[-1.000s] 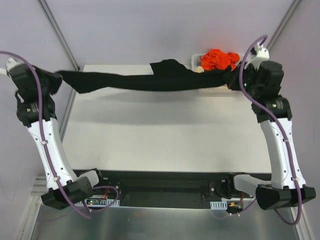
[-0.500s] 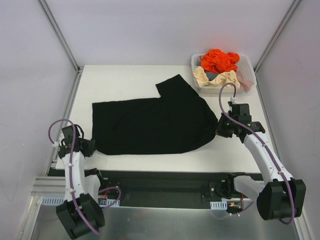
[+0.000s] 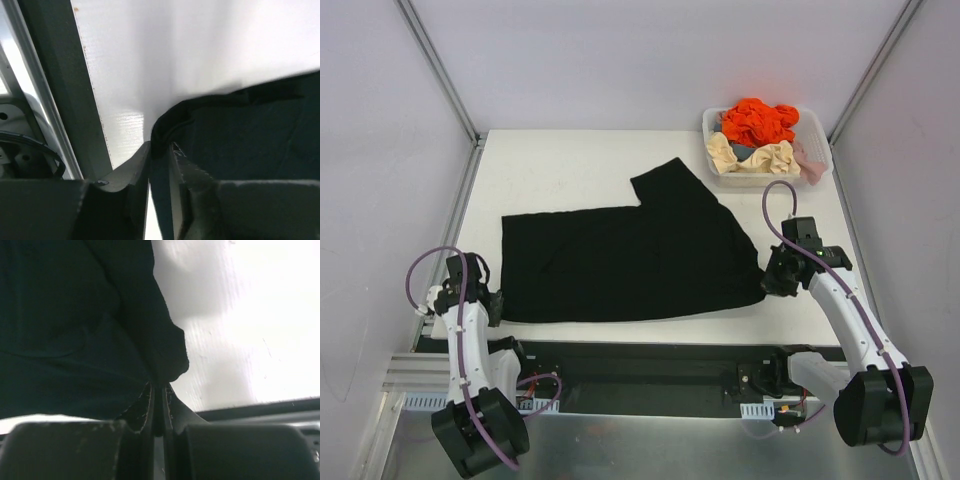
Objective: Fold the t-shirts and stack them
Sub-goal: Fold the tshirt
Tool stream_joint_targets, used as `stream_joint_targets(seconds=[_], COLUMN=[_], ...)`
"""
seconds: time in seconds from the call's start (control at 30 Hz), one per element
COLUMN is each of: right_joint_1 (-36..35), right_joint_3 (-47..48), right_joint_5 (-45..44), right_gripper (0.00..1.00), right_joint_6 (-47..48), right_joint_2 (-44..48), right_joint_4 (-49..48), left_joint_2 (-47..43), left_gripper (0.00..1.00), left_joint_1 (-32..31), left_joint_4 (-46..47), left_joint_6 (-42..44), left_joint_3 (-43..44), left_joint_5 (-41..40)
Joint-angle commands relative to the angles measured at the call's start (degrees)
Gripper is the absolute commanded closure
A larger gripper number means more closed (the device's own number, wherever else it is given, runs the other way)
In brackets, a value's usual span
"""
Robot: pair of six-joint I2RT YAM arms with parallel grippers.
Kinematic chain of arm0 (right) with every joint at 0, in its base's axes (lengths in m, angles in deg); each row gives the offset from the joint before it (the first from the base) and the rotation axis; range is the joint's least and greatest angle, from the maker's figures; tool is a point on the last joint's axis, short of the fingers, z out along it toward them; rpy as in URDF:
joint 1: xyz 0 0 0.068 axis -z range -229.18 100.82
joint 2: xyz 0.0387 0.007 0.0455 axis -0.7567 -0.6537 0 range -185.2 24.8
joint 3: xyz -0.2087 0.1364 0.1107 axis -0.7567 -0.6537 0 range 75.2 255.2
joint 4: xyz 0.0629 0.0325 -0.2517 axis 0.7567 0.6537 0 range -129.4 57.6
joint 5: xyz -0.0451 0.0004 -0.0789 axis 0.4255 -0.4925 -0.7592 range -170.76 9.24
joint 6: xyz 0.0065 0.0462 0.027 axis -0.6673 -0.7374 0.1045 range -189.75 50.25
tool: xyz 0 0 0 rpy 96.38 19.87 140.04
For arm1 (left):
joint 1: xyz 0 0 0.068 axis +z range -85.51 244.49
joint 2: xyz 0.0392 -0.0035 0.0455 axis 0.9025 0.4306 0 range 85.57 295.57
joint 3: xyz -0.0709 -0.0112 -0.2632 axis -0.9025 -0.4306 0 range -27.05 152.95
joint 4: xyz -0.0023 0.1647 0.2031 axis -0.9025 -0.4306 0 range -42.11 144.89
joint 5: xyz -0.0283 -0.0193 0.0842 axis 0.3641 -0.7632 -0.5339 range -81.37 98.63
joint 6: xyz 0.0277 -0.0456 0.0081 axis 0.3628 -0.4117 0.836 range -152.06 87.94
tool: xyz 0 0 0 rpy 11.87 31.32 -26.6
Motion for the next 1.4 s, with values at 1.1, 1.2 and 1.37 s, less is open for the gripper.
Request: stream_joint_targets(seconds=[1.1,1.2,1.37], right_joint_1=[-7.6,-7.5,-5.9], right_joint_3=[3.0,2.6,3.4], right_joint_5=[10.6,10.6,7.1], right_gripper=[0.03,0.03,0.03], right_joint_6=[-1.0,-1.8,-0.1], right_joint_2=[-13.6,-17.6,-22.2], right_joint_4=[-8.7,-11.1,-15.3], left_joint_2=[17.6,21.0,26.7], left_gripper=[0.01,0.01,0.01], left_joint_1=[-15.5,-15.5,-13.9], left_joint_4=[13.4,15.0,15.0], left_joint_6=[3.0,3.1,4.2], left_joint_3=[7.0,6.2,7.3], left_joint_5=[8.9,9.1,4.7])
